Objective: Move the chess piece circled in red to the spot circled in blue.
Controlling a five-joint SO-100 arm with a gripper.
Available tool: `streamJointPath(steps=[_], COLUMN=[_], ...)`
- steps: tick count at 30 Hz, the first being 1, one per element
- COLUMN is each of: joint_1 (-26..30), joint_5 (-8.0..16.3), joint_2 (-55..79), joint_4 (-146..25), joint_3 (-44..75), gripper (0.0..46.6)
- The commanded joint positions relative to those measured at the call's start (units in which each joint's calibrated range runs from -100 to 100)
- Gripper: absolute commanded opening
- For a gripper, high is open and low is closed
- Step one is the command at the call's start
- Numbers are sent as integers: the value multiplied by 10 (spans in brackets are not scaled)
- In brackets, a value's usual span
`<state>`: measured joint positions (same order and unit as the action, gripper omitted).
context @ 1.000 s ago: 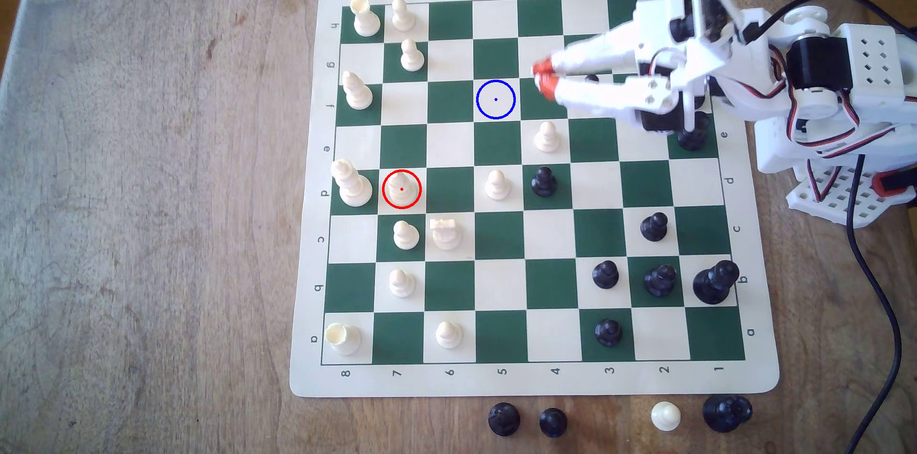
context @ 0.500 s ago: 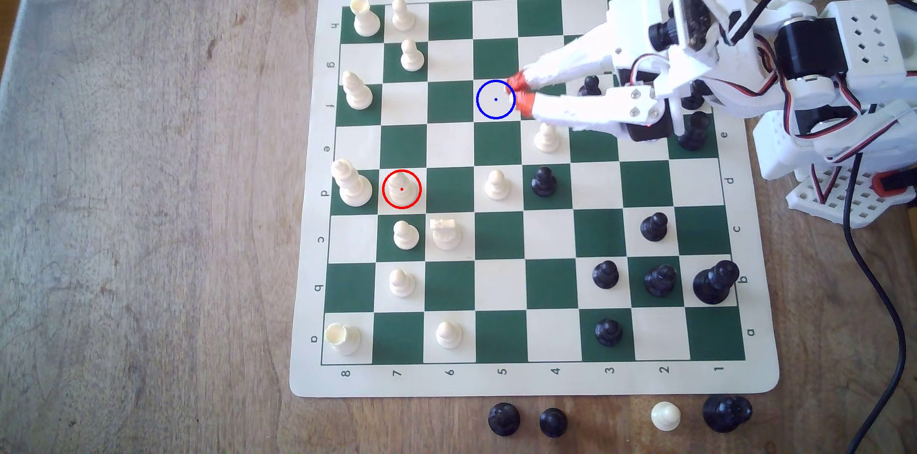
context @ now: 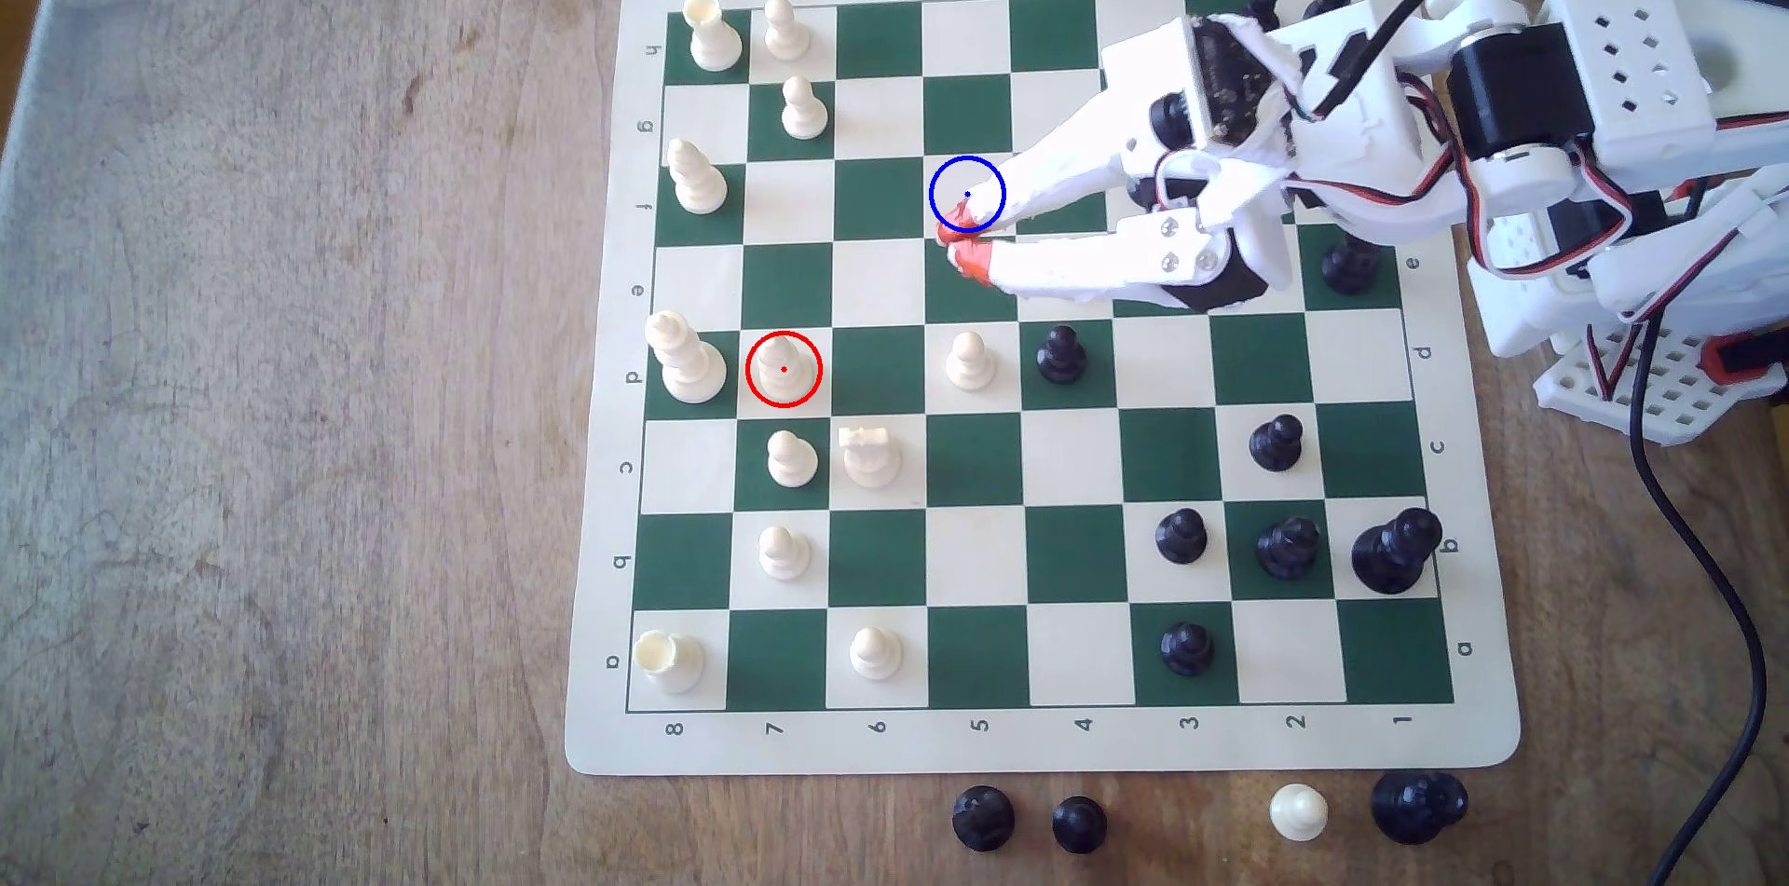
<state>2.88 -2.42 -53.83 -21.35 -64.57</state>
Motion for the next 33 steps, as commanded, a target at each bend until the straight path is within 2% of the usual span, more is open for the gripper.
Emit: streamJointPath(steps=[1, 2, 6, 7, 11, 15, 20, 25, 28, 33], joint_1=[0, 5, 11, 12, 4, -14, -32, -33, -26, -20], joint_5=[12, 21, 20, 21, 43, 55, 95, 121, 129, 130], joint_2=[71, 105, 162, 201, 259, 306, 412, 501, 532, 570], joint_4=[-9, -12, -44, -92, -170, -200, -235, -294, -297, -298], joint_3=[104, 134, 195, 242, 309, 372, 520, 621, 636, 676], gripper=[14, 18, 17, 23, 59, 77, 121, 101, 107, 141])
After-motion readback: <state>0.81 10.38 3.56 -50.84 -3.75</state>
